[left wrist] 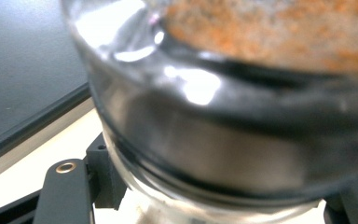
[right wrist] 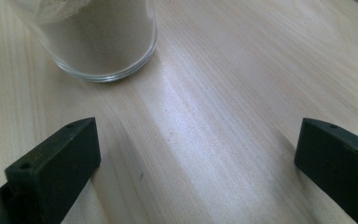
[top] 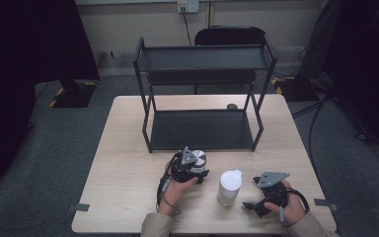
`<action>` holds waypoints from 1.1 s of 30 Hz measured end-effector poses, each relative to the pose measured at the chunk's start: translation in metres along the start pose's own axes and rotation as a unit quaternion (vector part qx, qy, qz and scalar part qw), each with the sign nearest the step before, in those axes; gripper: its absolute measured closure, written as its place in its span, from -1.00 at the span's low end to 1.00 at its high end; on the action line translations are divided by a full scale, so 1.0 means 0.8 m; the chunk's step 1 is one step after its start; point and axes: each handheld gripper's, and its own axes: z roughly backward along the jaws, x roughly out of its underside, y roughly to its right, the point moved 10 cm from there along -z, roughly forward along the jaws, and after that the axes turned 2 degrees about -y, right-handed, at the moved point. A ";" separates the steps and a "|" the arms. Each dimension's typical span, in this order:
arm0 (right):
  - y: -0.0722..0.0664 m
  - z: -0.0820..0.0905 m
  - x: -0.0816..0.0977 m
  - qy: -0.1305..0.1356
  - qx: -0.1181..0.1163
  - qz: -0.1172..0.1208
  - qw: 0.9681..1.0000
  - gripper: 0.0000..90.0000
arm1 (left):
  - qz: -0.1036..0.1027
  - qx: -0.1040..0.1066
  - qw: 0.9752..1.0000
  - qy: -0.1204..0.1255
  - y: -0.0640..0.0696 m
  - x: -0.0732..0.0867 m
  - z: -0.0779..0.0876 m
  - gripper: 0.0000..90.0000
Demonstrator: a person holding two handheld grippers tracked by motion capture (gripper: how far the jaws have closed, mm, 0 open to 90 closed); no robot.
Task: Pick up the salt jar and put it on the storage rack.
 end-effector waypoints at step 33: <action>0.000 0.000 0.000 0.000 0.000 0.000 1.000 -1.00 | 0.025 0.010 0.999 0.018 -0.031 -0.091 0.058 -0.32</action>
